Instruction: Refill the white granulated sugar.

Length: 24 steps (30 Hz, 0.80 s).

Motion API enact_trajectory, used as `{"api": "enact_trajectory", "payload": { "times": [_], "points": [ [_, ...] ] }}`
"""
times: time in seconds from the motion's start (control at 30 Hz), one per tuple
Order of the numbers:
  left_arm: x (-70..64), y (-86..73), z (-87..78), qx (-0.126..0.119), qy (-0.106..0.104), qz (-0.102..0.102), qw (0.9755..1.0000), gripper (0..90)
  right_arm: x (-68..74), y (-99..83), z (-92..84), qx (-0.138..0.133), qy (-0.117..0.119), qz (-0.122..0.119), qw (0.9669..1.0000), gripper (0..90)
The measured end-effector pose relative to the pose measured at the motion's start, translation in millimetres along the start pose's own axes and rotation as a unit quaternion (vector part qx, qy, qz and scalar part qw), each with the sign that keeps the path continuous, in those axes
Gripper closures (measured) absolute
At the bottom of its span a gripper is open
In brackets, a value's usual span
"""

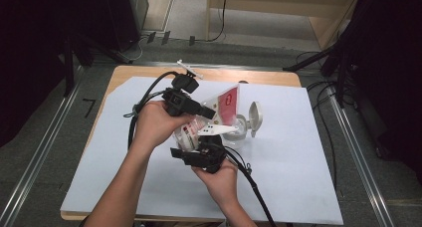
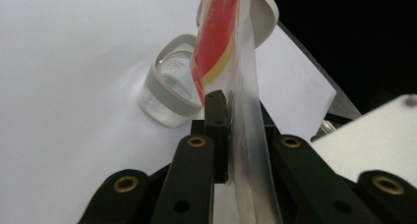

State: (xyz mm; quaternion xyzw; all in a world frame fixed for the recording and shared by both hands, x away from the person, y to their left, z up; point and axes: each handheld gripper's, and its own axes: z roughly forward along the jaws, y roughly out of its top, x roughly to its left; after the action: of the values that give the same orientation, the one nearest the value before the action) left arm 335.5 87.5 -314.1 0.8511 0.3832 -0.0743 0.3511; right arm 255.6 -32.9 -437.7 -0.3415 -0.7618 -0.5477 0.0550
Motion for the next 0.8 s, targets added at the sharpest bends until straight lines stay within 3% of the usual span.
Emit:
{"api": "enact_trajectory", "payload": {
  "times": [0.13, 0.27, 0.53, 0.73, 0.8],
  "points": [
    [-1.1, 0.3, 0.6, -0.003, 0.005, -0.003, 1.0, 85.5, 4.6, 1.1, 2.5, 0.015, -0.024, -0.026, 0.9993, 55.2],
    [-2.0, 0.9, 0.9, -0.001, 0.004, -0.001, 1.0, 85.6, 8.6, 1.3, 3.3, 0.025, -0.046, -0.048, 0.9975, 61.6],
    [-6.8, 3.0, 1.2, -0.021, -0.001, 0.007, 0.9998, 81.0, 8.6, 4.2, -0.8, -0.004, -0.017, -0.013, 0.9998, 62.7],
    [-8.4, 4.1, -0.7, -0.021, 0.004, 0.013, 0.9997, 80.9, 9.9, 6.4, -2.8, -0.009, -0.007, 0.001, 0.9999, 62.7],
    [-8.9, 5.9, -1.0, -0.022, 0.005, 0.006, 0.9997, 81.9, 11.0, 8.3, -4.5, -0.01, 0.002, 0.01, 0.9999, 62.6]
  ]
}}
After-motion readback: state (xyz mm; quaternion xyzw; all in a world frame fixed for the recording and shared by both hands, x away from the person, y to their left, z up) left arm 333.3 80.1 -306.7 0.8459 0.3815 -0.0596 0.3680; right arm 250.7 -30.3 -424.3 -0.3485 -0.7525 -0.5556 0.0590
